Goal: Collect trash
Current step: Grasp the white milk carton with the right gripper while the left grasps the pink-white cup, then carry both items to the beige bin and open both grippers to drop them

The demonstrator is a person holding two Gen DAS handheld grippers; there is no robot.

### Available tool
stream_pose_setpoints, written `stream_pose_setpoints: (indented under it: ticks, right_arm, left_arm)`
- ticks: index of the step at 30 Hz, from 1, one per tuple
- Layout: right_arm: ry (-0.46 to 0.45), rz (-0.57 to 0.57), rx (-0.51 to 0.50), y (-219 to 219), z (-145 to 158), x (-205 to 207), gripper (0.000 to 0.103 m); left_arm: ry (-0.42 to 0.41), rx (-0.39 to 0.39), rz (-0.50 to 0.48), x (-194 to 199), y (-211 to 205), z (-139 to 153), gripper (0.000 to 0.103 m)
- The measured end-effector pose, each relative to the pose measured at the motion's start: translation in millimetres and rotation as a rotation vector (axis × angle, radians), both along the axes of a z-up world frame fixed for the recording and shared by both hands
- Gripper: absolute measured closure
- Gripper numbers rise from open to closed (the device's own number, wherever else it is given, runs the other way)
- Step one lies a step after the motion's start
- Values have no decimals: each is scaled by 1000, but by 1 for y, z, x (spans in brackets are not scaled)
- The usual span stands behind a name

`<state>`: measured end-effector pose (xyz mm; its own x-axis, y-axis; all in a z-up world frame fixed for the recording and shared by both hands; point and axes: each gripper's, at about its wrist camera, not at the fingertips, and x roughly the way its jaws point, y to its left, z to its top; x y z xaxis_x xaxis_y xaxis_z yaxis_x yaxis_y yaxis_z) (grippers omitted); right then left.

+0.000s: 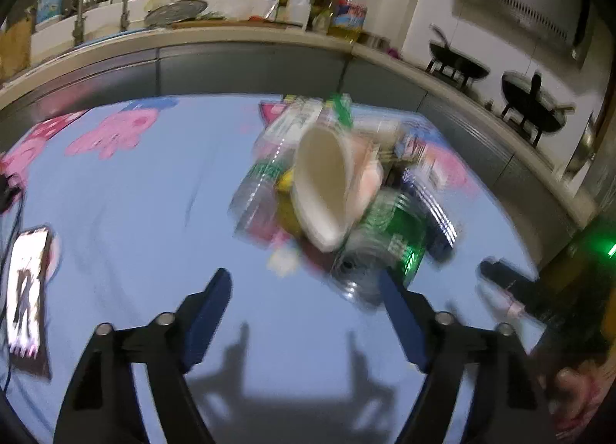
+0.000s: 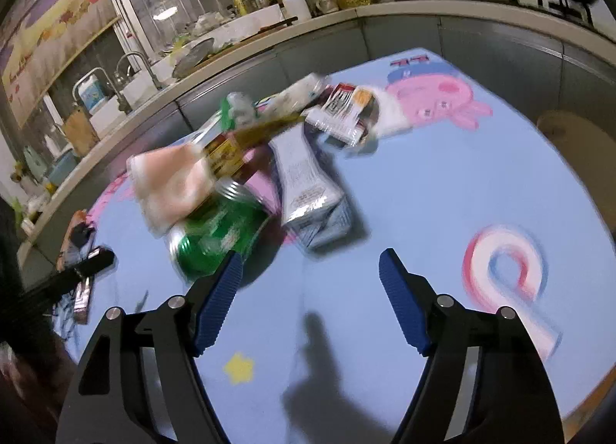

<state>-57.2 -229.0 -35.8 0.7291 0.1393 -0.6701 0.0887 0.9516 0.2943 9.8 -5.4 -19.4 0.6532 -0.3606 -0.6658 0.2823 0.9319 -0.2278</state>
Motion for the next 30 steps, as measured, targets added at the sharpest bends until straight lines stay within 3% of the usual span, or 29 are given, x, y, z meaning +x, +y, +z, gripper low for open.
stream_pose_setpoints:
  ticks: [4,7,10,11,12,16,21,26,30]
  right_arm:
    - [4,43,-41,-11,2,40,28]
    - [29,66,-42,-12,-5,62,23]
    - [50,94,-41,-6,-15,72,23]
    - [57,96,-61,-4,-18,72,28]
    - [57,118,-58,-3,-22,72,48]
    - [14,136,-59,-8,-18,46,52]
    - [-75,98,50,-34,-6,-7,54]
    - [-158,-63,52,-76,0,-35,55]
    - [-219,-195,54,-127,11,-50,55]
  left_arm:
    - [-47,26,-37,37,-29,14,40]
    - [-13,56,-54,60,-45,9,49]
    - [29,61,-51,70,-50,0,78]
    - [46,30,-74,70,-50,-2,91]
    - [53,13,-83,67,-49,-1,98]
    - [2,7,-104,43,-32,17,100]
    - [-91,-36,-185,9,-34,48,100]
    - [-40,-44,-327,27,-97,51,100]
    - [8,-31,-452,44,-173,42,100]
